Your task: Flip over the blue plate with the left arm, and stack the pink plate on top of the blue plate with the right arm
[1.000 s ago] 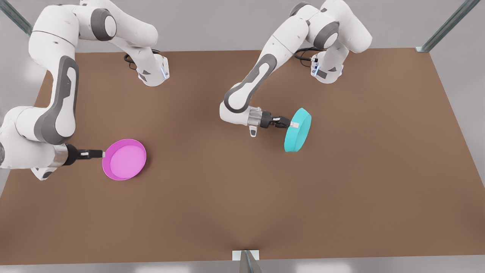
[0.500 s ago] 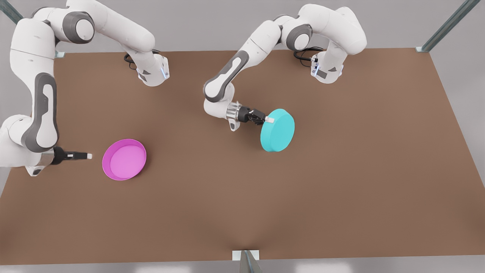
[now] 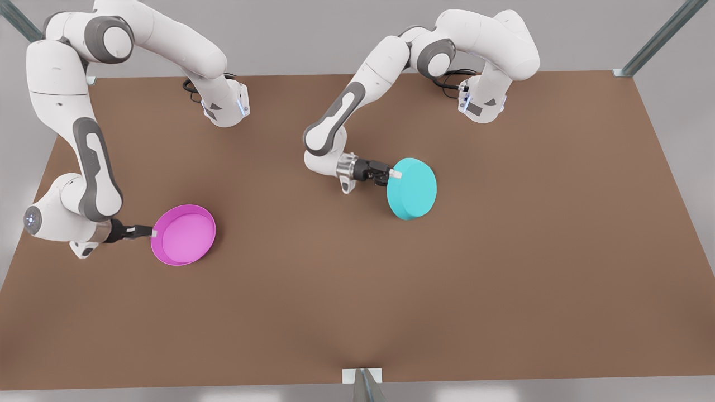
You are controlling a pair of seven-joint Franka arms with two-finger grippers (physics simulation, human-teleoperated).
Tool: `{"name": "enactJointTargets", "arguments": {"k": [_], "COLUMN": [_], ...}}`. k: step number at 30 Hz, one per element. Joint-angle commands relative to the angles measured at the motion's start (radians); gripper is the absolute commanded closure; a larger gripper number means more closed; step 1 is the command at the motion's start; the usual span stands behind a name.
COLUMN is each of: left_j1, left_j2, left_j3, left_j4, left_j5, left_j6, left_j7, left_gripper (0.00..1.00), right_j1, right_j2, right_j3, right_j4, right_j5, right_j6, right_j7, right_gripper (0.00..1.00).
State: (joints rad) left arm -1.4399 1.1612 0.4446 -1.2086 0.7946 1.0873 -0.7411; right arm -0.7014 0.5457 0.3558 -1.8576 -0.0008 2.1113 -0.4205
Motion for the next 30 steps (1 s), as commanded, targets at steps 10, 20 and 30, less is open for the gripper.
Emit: {"name": "enactJointTargets", "arguments": {"k": [10, 20, 30], "left_j1": [-0.033, -0.073, -0.137], "left_j2": [0.0, -0.012, -0.009], "left_j3": [0.14, 0.298, 0.309], "left_j4": [0.031, 0.054, 0.054], "left_j5": [-0.456, -0.79, -0.926], "left_j6": [0.263, 0.33, 0.27], "left_j7": [-0.664, -0.837, -0.882], "left_gripper": [0.0, 0.0, 0.0], "right_j1": [-0.023, -0.044, -0.041], "right_j2": [0.01, 0.03, 0.043], "right_j3": [0.022, 0.063, 0.063], "right_j4": [-0.086, -0.126, -0.129], "right_j5": [-0.015, -0.021, -0.021], "right_j6": [0.114, 0.193, 0.21], "right_j7": [-0.004, -0.021, -0.018], "right_gripper": [0.0, 0.0, 0.0]}}
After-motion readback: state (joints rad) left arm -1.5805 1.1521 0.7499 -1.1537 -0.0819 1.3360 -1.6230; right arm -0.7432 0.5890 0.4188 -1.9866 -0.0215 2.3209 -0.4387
